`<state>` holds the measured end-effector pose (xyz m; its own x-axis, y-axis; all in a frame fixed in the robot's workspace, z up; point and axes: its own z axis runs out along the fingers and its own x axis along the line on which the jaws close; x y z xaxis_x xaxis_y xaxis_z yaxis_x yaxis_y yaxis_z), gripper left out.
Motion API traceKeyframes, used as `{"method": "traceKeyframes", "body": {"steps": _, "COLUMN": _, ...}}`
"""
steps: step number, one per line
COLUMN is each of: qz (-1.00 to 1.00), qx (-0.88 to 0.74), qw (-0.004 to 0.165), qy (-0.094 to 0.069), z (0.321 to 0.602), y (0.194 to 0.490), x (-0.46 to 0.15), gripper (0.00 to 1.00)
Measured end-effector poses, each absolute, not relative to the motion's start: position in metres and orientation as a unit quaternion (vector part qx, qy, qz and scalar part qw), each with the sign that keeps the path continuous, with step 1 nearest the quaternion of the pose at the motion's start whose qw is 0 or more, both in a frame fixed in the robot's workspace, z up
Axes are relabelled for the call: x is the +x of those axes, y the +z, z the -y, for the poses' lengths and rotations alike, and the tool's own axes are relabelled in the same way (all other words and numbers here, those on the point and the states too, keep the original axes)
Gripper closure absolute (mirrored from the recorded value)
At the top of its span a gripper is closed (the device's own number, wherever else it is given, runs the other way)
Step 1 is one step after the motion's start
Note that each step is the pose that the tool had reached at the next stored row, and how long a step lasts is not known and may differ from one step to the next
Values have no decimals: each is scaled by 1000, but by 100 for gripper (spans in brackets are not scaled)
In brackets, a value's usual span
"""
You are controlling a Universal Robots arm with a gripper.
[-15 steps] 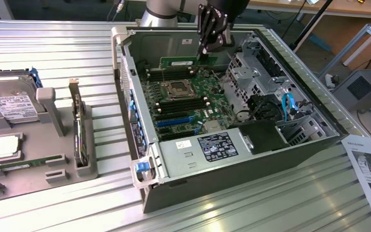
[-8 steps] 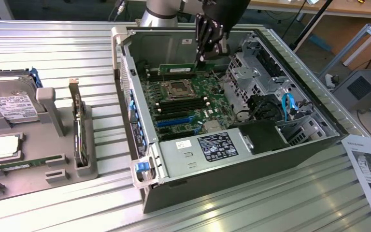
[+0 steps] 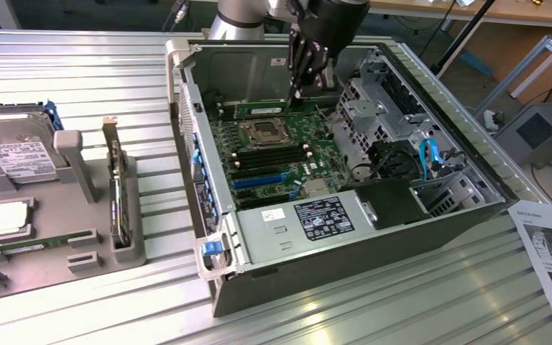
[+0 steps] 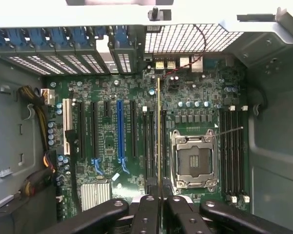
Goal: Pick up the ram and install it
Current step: 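Insert the ram into the slot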
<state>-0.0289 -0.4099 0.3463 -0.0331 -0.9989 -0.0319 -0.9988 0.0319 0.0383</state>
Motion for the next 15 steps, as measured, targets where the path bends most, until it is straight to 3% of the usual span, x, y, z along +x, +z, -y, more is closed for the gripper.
{"method": "traceKeyframes", "body": {"steps": 15, "qz": 718, "qx": 695, "qw": 2, "qy": -25, "z": 410, "y": 313, "x": -29, "gripper": 87}}
